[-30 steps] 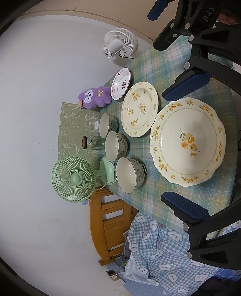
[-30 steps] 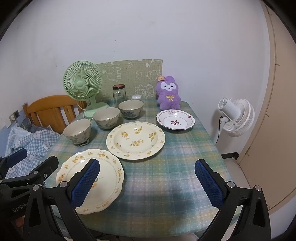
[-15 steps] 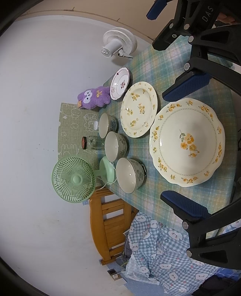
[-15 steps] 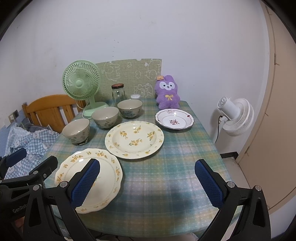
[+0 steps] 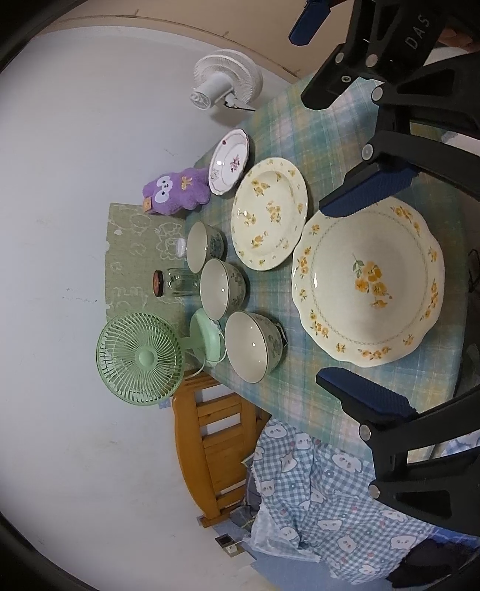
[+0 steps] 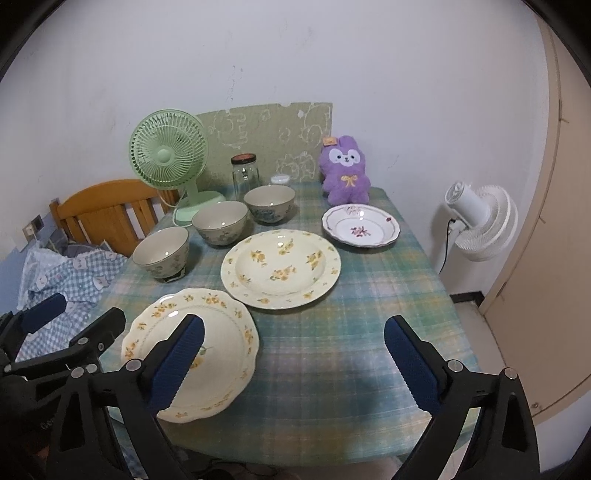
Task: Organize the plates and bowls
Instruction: 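Close both grippers on the rim of the large scalloped yellow-flower plate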
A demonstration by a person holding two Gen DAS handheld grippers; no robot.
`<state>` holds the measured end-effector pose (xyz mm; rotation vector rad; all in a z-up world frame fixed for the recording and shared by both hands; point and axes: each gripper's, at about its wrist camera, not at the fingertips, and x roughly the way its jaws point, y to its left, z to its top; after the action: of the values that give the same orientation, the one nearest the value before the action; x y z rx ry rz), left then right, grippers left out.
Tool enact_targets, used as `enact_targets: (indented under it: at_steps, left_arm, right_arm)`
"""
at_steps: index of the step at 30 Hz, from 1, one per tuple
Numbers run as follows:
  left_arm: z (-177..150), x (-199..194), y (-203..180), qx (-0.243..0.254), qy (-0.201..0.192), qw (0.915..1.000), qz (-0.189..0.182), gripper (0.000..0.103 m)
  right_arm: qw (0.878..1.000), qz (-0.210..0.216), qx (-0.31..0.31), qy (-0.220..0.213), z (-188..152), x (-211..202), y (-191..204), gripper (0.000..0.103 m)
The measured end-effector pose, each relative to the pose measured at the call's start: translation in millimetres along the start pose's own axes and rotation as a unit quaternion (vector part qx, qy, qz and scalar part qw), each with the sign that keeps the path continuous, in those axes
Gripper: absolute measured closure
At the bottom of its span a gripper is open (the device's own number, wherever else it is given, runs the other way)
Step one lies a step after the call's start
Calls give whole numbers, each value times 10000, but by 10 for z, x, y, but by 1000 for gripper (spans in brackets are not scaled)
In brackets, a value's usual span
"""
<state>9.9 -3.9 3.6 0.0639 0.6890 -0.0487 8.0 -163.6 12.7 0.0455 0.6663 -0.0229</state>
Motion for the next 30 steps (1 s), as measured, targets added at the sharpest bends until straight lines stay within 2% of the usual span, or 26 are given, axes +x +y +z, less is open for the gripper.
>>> enact_targets:
  at_steps: [14,20,30]
  left_arm:
    - [117,538,232,59,440,9990,-78,31]
    - [134,817,385,14,645,9978,-128,32]
    - [18,1219,518,-9,1147,9934,-44,35]
  right_arm:
    - [9985,-38,96,534,133,563,306,7]
    - [9975,-80,65,705,155,834,453,8]
    - [9929,-83,-8,1188,65,1308,616,10]
